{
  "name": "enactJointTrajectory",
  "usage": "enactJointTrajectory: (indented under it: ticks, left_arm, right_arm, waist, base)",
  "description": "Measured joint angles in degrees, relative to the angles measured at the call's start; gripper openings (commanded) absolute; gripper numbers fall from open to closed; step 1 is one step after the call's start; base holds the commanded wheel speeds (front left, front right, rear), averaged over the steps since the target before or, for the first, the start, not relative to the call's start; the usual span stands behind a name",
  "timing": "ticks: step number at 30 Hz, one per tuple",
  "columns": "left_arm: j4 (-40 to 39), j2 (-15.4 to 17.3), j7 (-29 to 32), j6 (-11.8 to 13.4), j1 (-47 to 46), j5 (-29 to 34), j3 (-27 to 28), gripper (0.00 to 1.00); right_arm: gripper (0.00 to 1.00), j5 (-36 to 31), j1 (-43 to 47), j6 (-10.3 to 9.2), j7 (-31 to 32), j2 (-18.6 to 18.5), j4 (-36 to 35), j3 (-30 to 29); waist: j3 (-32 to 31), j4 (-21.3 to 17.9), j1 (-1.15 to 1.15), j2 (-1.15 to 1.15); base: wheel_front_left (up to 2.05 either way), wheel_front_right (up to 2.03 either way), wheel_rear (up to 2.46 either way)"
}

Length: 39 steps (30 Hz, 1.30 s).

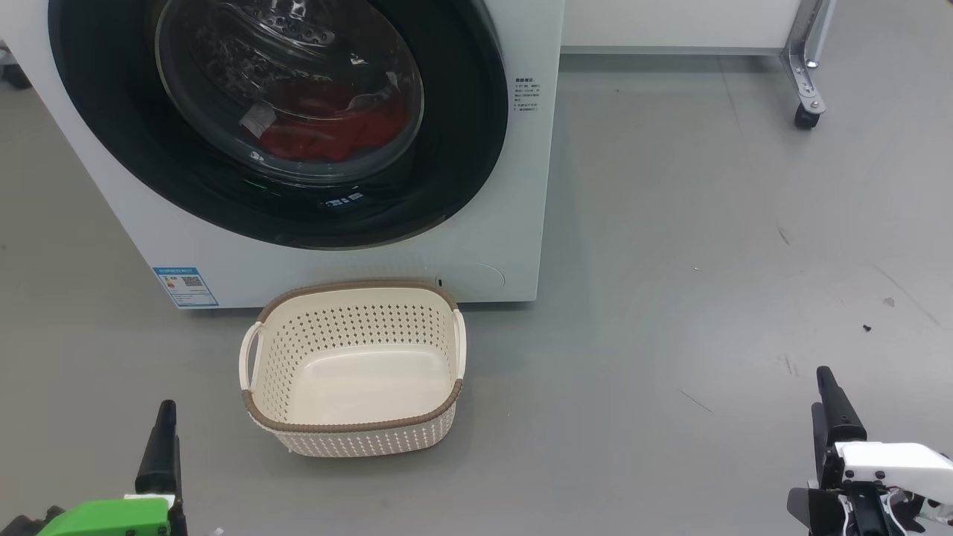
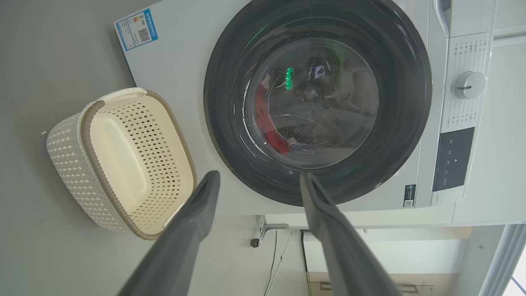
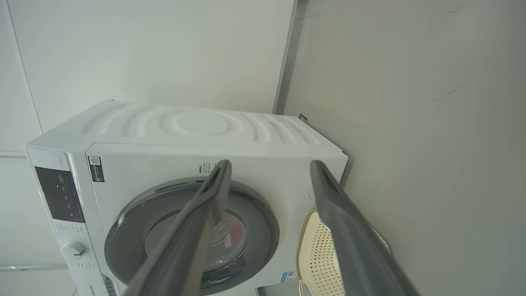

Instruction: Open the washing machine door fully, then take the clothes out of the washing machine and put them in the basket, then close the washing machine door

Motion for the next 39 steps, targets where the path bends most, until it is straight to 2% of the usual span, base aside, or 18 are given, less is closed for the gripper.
enactJointTrajectory:
  ticks: [15,24,31,39]
  left_arm:
    - [-4.38,0.04,-2.33,0.00,-0.04,5.88,0.31,1.00]
    - [-6.99,0.09,-3.70,0.00,-0.03,13.68,-0.32,1.00]
    - [-8.57,0.13,-5.02,0.00,0.03,19.98,-1.44,1.00]
    - [-9.35,0.41,-6.25,0.00,0.68,27.63,-2.08,1.00]
  right_arm:
    - [1.00,-8.58,-1.23,-0.01,-2.24,-0.16,-3.45,1.42]
    - [1.00,-15.99,-1.78,-0.53,-3.54,-0.33,-5.24,3.04]
    - [1.00,-24.15,-1.78,-0.63,-4.78,-0.55,-5.97,5.32]
    - [1.00,-32.79,-1.77,-2.16,-6.10,-1.25,-6.57,7.38]
  waist:
    - [-0.25,0.27,0.00,0.00]
    - [-0.50,0.43,0.00,0.00]
    - [-0.66,0.43,0.00,0.00]
    - [-0.72,0.39,0.00,0.00]
  base:
    - [0.00,0.00,0.00]
    - [0.00,0.00,0.00]
    - [0.00,0.00,0.00]
    - [0.00,0.00,0.00]
